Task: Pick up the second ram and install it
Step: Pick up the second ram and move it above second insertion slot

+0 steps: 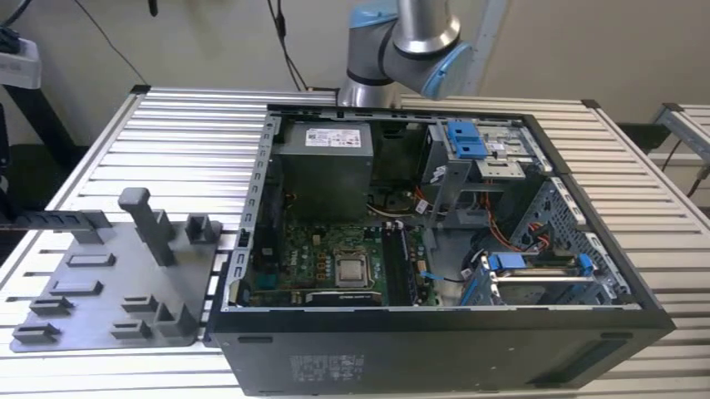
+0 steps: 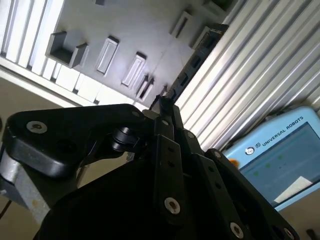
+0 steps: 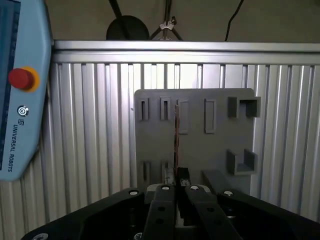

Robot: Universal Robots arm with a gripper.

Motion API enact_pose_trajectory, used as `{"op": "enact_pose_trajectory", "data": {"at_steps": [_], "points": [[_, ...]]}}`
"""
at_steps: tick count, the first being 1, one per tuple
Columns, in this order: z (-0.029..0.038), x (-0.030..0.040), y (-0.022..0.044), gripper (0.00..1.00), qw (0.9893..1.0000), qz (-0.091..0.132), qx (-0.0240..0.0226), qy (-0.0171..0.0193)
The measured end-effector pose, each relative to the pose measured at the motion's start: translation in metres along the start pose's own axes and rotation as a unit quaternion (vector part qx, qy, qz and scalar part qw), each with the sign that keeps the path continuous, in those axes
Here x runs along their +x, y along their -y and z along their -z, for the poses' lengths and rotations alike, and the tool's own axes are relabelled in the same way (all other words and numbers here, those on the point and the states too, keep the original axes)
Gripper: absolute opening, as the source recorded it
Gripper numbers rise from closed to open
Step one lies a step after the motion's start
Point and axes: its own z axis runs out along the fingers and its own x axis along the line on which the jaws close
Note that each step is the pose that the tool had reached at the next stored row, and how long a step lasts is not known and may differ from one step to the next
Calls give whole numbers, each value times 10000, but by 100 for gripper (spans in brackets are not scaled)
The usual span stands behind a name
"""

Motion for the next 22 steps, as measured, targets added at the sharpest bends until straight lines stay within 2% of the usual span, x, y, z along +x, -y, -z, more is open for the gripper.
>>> {"op": "enact_pose_trajectory", "data": {"at_steps": [10,15,22], "points": [[283,-8,4,14,10000,0,0,0],[387,-10,5,14,10000,0,0,0],[492,-13,7,14,10000,0,1,1]]}}
